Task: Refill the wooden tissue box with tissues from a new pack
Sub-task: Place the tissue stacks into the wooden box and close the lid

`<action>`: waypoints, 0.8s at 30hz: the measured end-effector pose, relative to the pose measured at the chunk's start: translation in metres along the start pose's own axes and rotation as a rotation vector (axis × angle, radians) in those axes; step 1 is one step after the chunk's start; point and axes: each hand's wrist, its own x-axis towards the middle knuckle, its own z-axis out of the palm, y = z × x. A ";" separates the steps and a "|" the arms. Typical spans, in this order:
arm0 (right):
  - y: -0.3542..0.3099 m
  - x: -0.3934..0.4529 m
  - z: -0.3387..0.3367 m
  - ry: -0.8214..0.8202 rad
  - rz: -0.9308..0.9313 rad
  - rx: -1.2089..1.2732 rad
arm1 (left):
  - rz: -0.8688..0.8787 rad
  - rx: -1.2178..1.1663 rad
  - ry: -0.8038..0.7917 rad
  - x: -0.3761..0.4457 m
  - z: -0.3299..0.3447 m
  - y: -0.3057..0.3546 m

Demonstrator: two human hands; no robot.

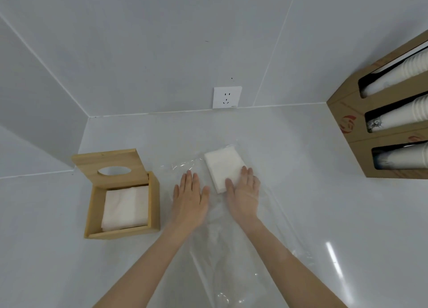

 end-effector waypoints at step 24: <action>-0.019 0.023 -0.007 0.069 0.139 0.374 | 0.023 -0.083 0.016 0.007 0.011 -0.008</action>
